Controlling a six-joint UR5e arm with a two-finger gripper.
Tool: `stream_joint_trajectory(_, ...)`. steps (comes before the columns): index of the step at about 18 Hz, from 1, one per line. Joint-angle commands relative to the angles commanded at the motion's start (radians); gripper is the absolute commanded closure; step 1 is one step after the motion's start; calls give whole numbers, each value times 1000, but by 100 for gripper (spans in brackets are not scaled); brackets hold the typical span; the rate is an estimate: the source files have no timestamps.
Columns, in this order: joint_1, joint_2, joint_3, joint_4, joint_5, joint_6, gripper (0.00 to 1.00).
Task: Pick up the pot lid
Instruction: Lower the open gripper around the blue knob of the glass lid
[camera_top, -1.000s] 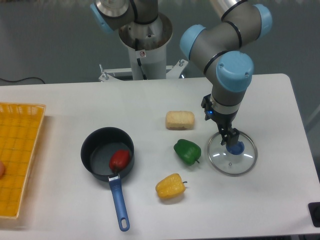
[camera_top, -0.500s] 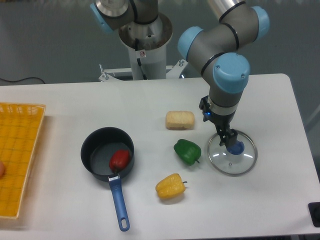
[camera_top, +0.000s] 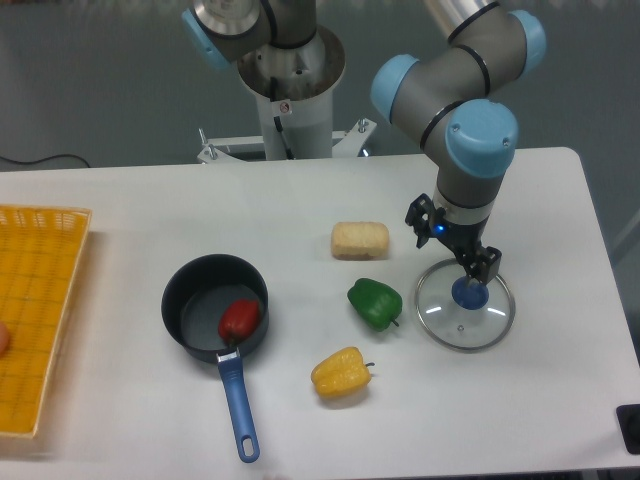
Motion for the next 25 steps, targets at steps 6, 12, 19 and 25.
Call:
stream_joint_trajectory(6,21,-34,-6,29,5,-2,0)
stream_joint_trajectory(12,68,-72,-12,72,2,9,0)
stream_joint_trajectory(19,68,-110,-6,104,5,12,0)
stream_joint_trajectory(25,72,-133,-3,127,6,12,0)
